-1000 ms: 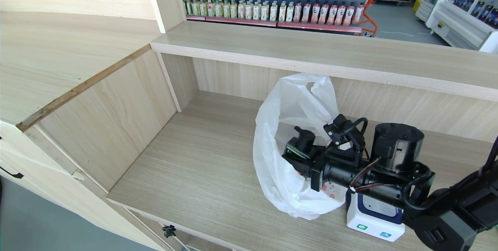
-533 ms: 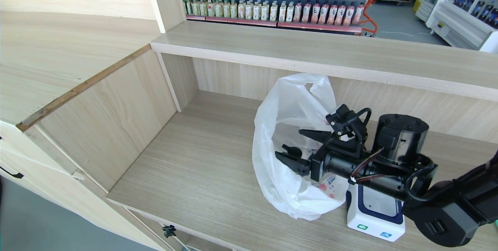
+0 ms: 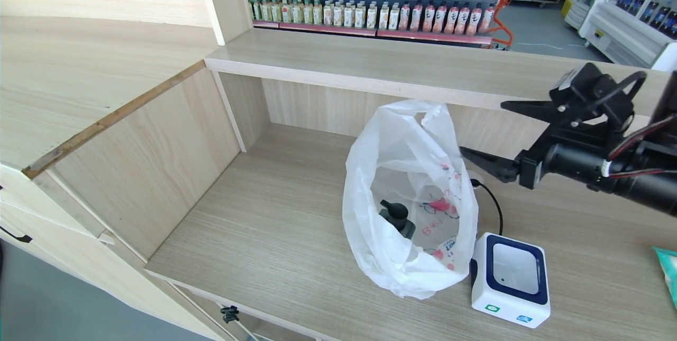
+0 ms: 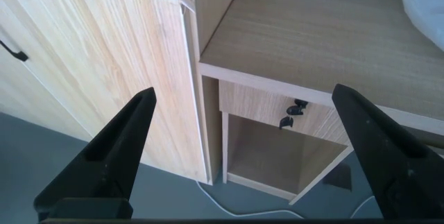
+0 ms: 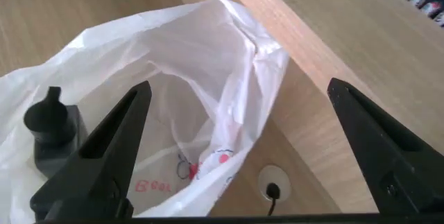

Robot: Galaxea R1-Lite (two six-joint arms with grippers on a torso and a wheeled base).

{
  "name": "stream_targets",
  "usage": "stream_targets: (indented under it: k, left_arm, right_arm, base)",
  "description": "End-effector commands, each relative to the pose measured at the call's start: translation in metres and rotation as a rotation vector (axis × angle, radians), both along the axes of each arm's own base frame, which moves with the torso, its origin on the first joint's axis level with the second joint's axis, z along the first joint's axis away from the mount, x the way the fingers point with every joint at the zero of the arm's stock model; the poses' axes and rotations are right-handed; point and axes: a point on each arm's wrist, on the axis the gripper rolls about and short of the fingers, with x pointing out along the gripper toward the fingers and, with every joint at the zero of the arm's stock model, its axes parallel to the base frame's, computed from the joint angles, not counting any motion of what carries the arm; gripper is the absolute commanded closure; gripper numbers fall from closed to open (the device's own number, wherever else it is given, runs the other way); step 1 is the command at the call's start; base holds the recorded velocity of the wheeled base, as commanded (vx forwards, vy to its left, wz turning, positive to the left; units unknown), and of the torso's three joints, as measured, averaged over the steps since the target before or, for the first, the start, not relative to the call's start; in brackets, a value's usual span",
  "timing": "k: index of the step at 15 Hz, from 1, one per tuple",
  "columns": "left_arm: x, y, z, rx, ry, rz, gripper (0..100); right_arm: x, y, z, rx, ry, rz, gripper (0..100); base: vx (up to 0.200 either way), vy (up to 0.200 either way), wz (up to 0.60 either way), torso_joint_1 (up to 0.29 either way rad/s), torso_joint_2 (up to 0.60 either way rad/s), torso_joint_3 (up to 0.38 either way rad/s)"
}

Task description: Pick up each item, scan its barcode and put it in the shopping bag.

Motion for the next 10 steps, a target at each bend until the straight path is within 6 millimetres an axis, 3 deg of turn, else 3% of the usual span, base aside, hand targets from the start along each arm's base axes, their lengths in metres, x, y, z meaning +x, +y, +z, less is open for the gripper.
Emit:
stream_targets:
  k: [1, 6, 9, 10]
  left_arm:
    - [0.0, 0.0, 0.0, 0.0, 0.0, 0.0, 0]
    - [0.0, 0.0, 0.0, 0.0, 0.002, 0.0, 0]
    - [0.0, 0.0, 0.0, 0.0, 0.002, 0.0, 0]
    - [0.0, 0.0, 0.0, 0.0, 0.0, 0.0, 0]
  right_arm:
    - [-0.03, -0.036, 0.029, 0.008, -0.102, -0.121, 0]
    - [-0.036, -0.045, 0.055, 0.015, -0.127, -0.151, 0]
    - [-0.036, -0.046, 0.055, 0.053, -0.065, -0.176, 0]
    - [-0.033, -0.046, 0.052, 0.089, -0.023, -0.183, 0]
  base:
    - [0.0, 0.0, -0.6, -0.002, 0.0, 0.002]
    - [0.0, 0.0, -0.6, -0.001, 0.0, 0.002]
    - [0.0, 0.0, -0.6, 0.002, 0.0, 0.002]
    - [0.0, 0.0, 0.0, 0.0, 0.0, 0.0]
